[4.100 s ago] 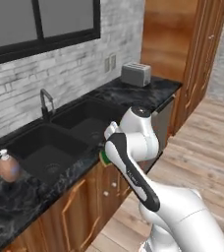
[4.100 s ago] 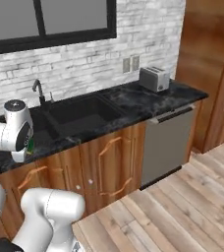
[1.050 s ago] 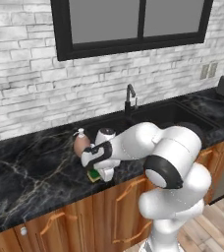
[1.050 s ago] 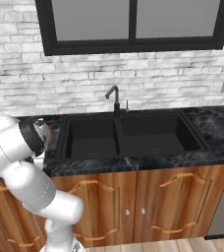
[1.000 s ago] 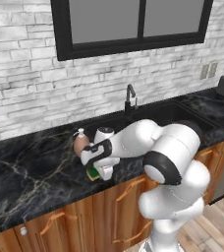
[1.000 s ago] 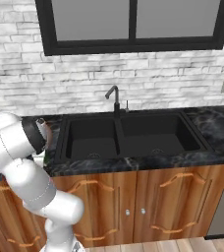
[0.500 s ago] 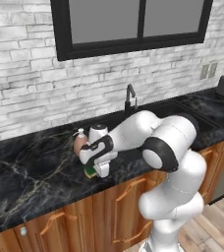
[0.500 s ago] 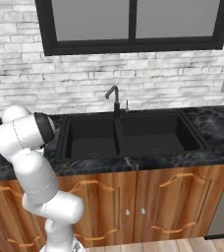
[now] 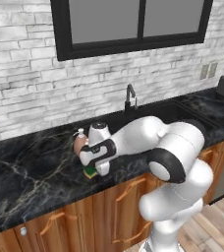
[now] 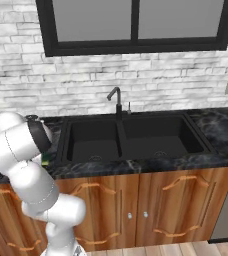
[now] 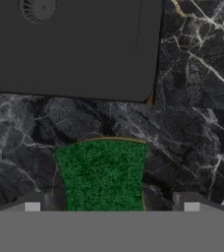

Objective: Restock the sink supplies by placing the sponge and soap dispenser on the counter and next to the sink. Make sure the soap dispenser is upright.

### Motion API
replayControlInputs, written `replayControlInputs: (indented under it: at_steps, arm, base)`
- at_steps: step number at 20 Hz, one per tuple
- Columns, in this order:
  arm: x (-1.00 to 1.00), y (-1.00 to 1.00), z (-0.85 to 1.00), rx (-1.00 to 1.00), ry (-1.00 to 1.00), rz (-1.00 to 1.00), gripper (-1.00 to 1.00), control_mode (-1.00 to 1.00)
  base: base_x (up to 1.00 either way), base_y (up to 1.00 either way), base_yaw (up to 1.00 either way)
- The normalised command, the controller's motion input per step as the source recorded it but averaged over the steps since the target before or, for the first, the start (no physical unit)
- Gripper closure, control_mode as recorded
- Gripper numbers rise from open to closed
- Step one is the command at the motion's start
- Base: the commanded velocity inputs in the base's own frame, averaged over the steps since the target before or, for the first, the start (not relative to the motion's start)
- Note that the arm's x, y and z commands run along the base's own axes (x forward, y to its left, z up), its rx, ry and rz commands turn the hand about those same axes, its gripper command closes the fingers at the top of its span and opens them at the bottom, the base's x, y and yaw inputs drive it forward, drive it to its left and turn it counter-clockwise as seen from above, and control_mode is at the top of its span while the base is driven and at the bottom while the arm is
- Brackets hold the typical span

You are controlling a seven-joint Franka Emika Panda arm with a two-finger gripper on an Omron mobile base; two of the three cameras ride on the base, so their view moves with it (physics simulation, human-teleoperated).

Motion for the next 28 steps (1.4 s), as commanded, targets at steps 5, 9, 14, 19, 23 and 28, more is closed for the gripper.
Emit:
replayControlInputs:
  at_steps: [5, 9, 14, 19, 23, 28]
  arm:
    - [-0.26, -0.39, 0.48, 0.00, -0.09, 0.00, -1.00, -1.00]
    - [-0.35, -0.69, 0.62, 0.03, -0.10, 0.00, -1.00, -1.00]
    - [-0.34, -0.81, 0.66, 0.05, -0.09, -0.01, -1.00, -1.00]
    - [-0.28, -0.84, 0.53, 0.07, -0.16, 0.00, -1.00, -1.00]
    - [-0.07, -0.21, 0.30, 0.01, -0.15, 0.00, -1.00, -1.00]
    - [0.00, 0.00, 0.00, 0.00, -0.02, 0.00, -1.00, -1.00]
  base:
    - [0.00, 0.00, 0.00]
    - [0.00, 0.00, 0.00]
    - [0.00, 0.00, 0.00]
    - [0.00, 0.00, 0.00]
    - [0.00, 0.00, 0.00]
    - [0.00, 0.00, 0.00]
